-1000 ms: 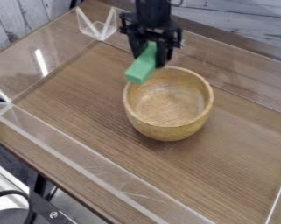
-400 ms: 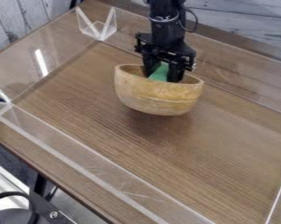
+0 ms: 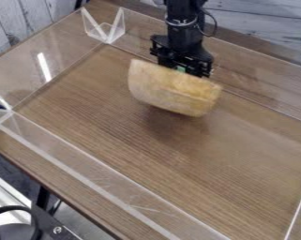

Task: Remove the green block from inside the brown bowl and put it on the table

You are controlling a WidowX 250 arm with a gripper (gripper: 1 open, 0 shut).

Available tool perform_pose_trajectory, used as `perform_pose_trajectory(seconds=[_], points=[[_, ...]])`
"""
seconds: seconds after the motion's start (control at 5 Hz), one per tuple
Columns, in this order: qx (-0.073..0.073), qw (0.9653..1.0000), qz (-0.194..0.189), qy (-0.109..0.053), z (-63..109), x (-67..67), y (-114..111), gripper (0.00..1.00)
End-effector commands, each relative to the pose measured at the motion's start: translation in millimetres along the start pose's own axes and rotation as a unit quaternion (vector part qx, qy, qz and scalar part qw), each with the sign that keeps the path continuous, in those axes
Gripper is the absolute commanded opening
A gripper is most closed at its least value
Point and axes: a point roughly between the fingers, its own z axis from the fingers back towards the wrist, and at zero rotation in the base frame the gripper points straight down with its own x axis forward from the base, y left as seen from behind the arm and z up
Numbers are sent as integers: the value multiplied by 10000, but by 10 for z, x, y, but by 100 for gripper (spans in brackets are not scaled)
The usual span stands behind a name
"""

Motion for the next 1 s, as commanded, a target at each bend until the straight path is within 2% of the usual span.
perform_pose_trajectory(seconds=[0.0, 0.4, 0.8], points=[[-25, 9995, -211, 230, -132, -128, -123, 0], [78, 9990, -313, 293, -232, -278, -164, 0], [123, 9988, -334, 332, -320, -295, -160, 0]])
